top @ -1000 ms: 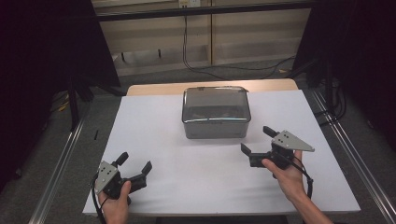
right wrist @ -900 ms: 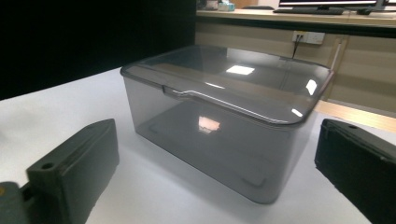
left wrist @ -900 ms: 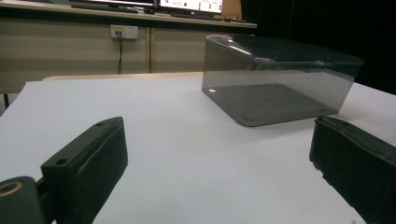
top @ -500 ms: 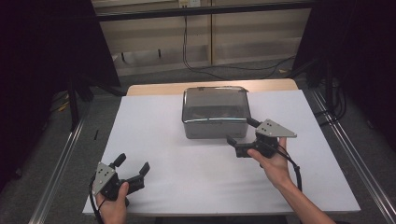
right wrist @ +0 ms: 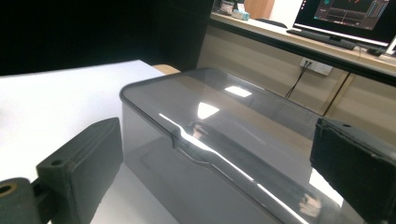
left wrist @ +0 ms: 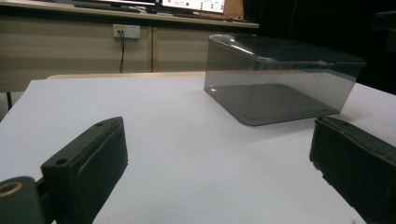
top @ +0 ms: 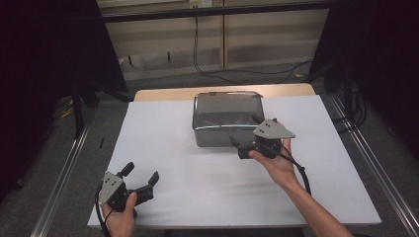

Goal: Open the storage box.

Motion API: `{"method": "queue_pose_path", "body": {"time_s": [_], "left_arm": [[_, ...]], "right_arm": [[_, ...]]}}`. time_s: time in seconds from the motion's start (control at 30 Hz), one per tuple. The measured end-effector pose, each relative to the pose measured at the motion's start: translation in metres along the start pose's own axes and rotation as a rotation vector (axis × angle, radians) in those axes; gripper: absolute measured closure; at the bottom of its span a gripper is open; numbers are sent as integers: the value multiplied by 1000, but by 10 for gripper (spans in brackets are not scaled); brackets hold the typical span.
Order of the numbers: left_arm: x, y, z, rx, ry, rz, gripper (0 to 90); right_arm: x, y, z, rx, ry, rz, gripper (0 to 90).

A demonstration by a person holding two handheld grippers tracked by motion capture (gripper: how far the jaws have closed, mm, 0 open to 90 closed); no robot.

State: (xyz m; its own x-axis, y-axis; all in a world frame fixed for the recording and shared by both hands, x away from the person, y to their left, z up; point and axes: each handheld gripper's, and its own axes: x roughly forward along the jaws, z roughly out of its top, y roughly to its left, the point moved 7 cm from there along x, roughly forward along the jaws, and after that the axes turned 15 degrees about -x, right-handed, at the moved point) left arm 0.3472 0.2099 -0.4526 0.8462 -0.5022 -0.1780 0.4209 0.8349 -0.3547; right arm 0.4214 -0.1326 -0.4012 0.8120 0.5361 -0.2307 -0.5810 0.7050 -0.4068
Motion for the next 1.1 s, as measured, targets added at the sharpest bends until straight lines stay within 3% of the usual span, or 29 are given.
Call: {"method": "queue_pose_path", "body": {"time_s": [0.13, 0.17, 0.23, 0.27, 0.37, 0.4, 0.47, 0.5, 0.67, 0.73, 0.77, 0.8, 0.83, 0.9, 0.97, 1.1], "left_arm": [[0, 0, 0, 1, 4, -2, 41], [0, 0, 0, 1, 4, -2, 41], [0, 0, 0, 2, 2, -1, 41], [0, 0, 0, 3, 3, 0, 41], [1, 0, -1, 1, 5, 1, 41], [1, 0, -1, 1, 4, 1, 41], [0, 0, 0, 4, 3, 2, 41], [0, 0, 0, 3, -1, 4, 41], [-1, -1, 1, 9, -8, 7, 41], [-1, -2, 1, 6, -10, 1, 41], [-2, -2, 1, 12, -10, 1, 41], [-1, -2, 1, 11, -9, 0, 41], [-1, -1, 1, 7, -5, 2, 41], [-1, -1, 1, 6, -5, 2, 41], [0, -1, 1, 2, -9, 1, 41], [0, -1, 1, 8, -5, 1, 41]], "right_arm": [[8, 1, -3, -114, 48, -21, 25], [8, 1, -3, -114, 48, -21, 25], [10, 1, -4, -180, 68, -43, 26], [12, 3, -3, -241, 70, -44, 25], [17, 5, -1, -321, 81, -56, 25], [17, 5, -1, -321, 81, -56, 25], [20, 7, 0, -392, 91, -64, 26], [22, 8, 2, -470, 102, -75, 40], [28, 11, 2, -655, 141, -95, 114], [28, 12, 1, -677, 147, -98, 131], [29, 14, 0, -727, 158, -98, 163], [29, 14, 0, -727, 158, -98, 163], [30, 16, -3, -787, 171, -98, 197], [30, 17, -5, -807, 181, -98, 218], [32, 20, -8, -880, 202, -94, 289], [34, 23, -10, -948, 223, -83, 377]]}}
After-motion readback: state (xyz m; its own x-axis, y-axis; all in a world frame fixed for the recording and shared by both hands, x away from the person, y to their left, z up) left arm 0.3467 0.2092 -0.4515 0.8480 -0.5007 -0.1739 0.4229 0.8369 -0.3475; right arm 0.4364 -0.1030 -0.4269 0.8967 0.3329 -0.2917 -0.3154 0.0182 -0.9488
